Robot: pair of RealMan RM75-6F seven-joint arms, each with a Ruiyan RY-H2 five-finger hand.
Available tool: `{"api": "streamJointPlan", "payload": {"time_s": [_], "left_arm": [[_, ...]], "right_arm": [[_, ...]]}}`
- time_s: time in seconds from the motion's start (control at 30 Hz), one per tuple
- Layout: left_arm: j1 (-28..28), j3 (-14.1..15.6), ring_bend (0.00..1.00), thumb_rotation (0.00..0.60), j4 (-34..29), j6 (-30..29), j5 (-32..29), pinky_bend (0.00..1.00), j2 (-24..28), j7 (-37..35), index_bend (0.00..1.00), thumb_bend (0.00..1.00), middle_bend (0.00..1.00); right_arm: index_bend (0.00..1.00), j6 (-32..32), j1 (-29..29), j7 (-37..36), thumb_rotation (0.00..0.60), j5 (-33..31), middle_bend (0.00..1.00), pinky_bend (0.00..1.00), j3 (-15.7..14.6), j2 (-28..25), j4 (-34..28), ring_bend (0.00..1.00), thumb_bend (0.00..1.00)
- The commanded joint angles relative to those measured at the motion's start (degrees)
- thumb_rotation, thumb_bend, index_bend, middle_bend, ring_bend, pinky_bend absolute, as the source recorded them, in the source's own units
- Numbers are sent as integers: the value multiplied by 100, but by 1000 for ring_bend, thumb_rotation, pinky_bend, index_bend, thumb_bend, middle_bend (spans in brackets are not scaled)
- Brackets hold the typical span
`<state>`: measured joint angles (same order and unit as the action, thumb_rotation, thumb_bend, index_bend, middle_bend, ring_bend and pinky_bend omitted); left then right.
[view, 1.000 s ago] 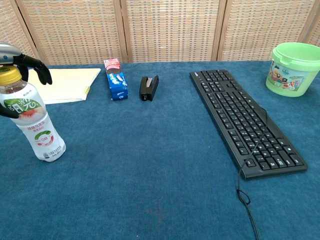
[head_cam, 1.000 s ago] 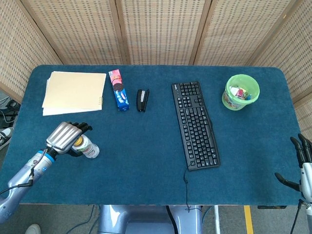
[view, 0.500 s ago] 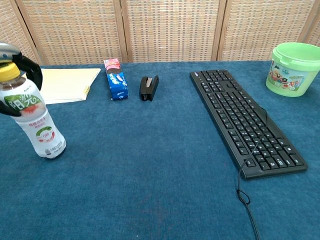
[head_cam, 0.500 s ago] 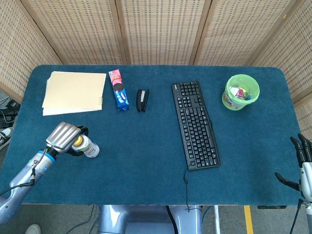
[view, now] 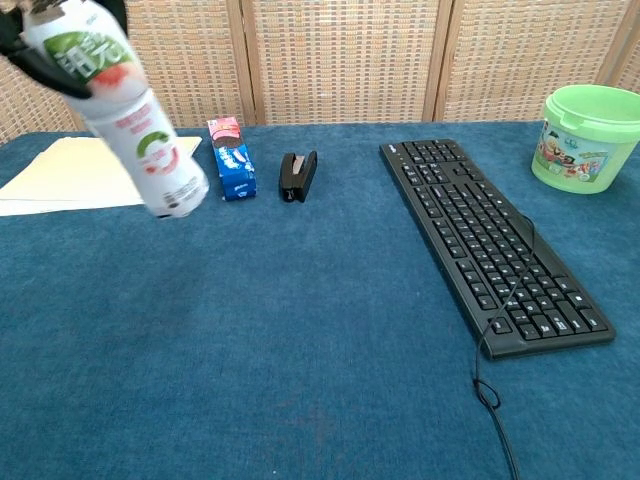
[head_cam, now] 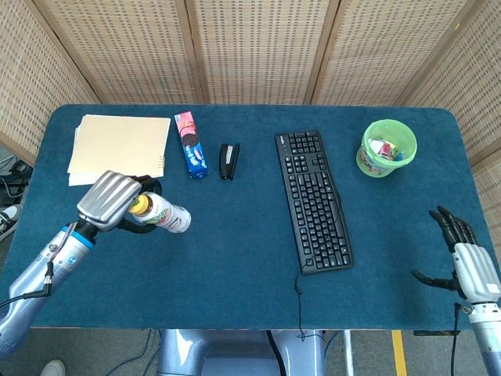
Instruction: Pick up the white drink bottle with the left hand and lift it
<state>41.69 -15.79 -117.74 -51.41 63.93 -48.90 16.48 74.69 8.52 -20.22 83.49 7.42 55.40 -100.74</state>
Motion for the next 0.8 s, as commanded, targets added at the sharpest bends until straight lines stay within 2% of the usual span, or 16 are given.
{"api": "streamJointPlan", "payload": {"time_s": [0.03, 0.27, 0.43, 0.8], "left_arm": [[487, -272, 573, 600, -284, -17, -540, 678, -229, 369, 673, 462, 591], [1366, -468, 574, 600, -399, -309, -1626, 680, -947, 1162, 673, 461, 591], [1870, -538, 574, 600, -436, -545, -2272, 680, -1276, 1588, 674, 462, 591], [2570, -791, 574, 600, -429, -965, -2884, 680, -1688, 1920, 674, 461, 591]], "right_arm": [[64, -1269, 843, -1326, 600, -202, 0, 0, 291, -271, -216, 0, 0], [64, -2507, 1712, -2330, 600, -585, 0, 0, 632, -193, -294, 0, 0], [64, -2792, 2060, -2578, 600, -817, 0, 0, 858, -19, -375, 0, 0], [67, -3205, 2640, -2510, 600, -1062, 0, 0, 1100, 294, -750, 0, 0]]}}
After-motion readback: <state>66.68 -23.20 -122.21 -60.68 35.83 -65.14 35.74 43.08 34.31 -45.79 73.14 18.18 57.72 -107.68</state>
